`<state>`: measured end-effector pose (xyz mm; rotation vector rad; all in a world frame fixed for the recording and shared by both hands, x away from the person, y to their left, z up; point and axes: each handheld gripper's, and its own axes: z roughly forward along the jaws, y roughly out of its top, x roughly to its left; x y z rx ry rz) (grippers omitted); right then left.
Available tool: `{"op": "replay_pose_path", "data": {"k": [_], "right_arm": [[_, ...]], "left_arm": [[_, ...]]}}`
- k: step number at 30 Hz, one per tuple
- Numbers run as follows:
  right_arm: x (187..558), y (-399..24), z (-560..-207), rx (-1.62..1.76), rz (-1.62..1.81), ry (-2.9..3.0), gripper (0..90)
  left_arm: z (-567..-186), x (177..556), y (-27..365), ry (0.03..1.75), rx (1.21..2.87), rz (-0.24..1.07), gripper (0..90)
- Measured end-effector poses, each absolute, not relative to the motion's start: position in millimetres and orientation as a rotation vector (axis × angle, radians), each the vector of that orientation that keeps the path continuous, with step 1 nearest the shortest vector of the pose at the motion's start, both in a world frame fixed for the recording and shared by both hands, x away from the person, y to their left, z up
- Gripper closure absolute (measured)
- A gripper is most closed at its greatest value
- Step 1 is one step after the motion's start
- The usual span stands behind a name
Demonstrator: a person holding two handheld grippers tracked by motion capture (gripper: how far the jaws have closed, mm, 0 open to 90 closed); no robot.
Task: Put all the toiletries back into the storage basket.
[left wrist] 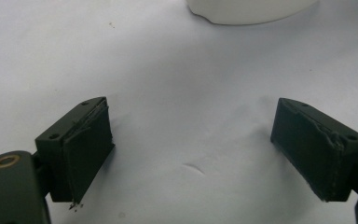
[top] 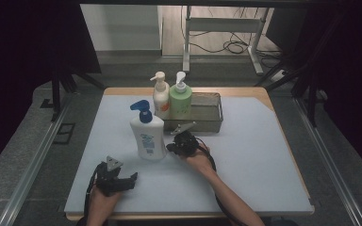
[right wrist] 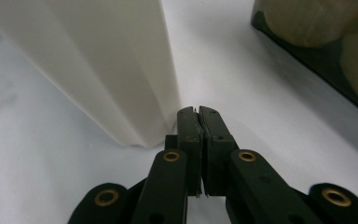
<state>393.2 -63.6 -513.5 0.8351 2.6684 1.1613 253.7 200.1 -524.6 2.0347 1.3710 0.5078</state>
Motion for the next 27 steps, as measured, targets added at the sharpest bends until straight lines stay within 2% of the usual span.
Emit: {"op": "replay_pose_path", "data": {"k": [6, 10, 27], "right_arm": [[396.6, -58.9, -513.8, 0.811, 1.167, 2.672, 85.5], [397.8, -58.5, -514.0, 0.801, 1.177, 2.676, 88.1], [378.8, -53.3, -514.4, 0.744, 1.183, 2.718, 88.6]], "left_arm": [[-524.6, 253.7, 200.1, 1.371, 2.034, 0.508, 12.1], [-524.7, 253.8, 200.1, 1.371, 2.033, 0.507, 12.1], [-524.5, 253.8, 200.1, 1.372, 2.035, 0.506, 12.1]]}}
